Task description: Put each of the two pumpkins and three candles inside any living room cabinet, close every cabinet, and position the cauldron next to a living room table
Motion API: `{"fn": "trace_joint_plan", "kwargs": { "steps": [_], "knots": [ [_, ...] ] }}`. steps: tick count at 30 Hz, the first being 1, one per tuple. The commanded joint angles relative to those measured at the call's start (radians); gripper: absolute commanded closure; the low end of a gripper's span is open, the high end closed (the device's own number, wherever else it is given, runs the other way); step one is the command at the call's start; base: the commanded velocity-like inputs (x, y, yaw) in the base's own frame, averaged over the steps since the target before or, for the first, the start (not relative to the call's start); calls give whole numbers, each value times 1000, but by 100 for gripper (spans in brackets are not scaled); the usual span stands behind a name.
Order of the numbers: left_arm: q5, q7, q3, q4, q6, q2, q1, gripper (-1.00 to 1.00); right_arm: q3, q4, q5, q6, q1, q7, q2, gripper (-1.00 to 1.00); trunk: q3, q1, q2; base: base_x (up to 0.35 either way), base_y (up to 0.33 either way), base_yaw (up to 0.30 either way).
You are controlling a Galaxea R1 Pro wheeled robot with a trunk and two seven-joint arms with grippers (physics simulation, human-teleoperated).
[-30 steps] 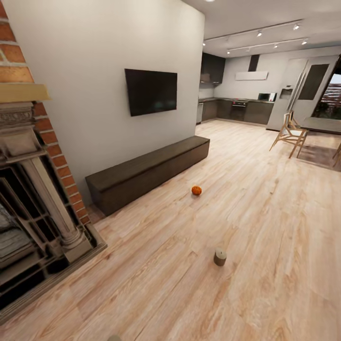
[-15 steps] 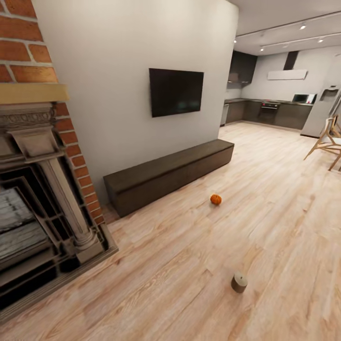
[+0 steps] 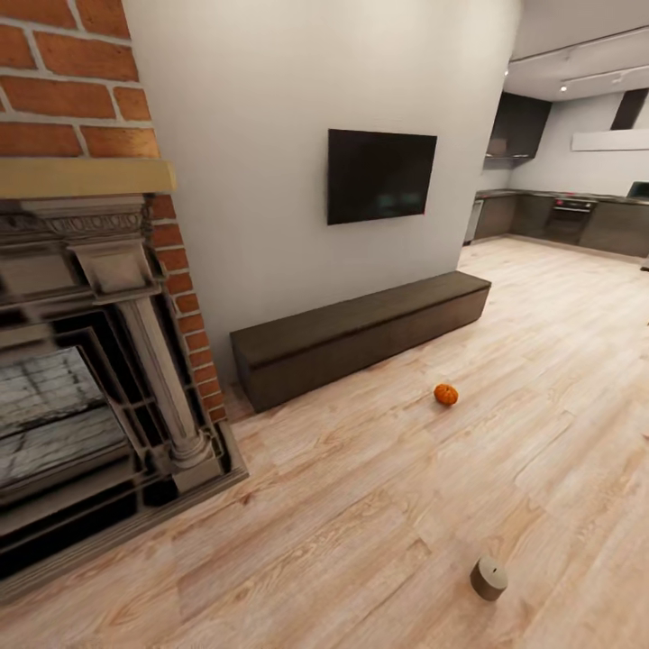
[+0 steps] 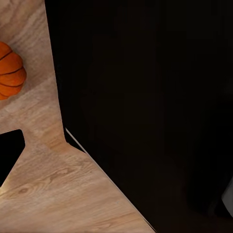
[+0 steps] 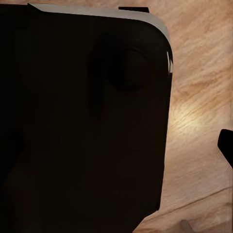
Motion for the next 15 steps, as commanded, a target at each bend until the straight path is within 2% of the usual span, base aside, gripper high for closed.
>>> {"fn": "trace_joint_plan", "kwargs": {
  "steps": [1, 11, 15],
  "knots": [
    [0, 0, 0, 0, -1, 0, 0, -100, 0, 1, 0, -3, 0, 0, 0, -100, -1, 0, 0, 3, -2, 88],
    [0, 0, 0, 0, 0, -1, 0, -100, 0, 1, -1, -3, 0, 0, -2, -100, -1, 0, 0, 1, -6, 17],
    [-2, 0, 0, 0, 0, -2, 0, -100, 0, 1, -1, -3, 0, 0, -2, -100, -1, 0, 0, 147, -213, 0]
  ]
}}
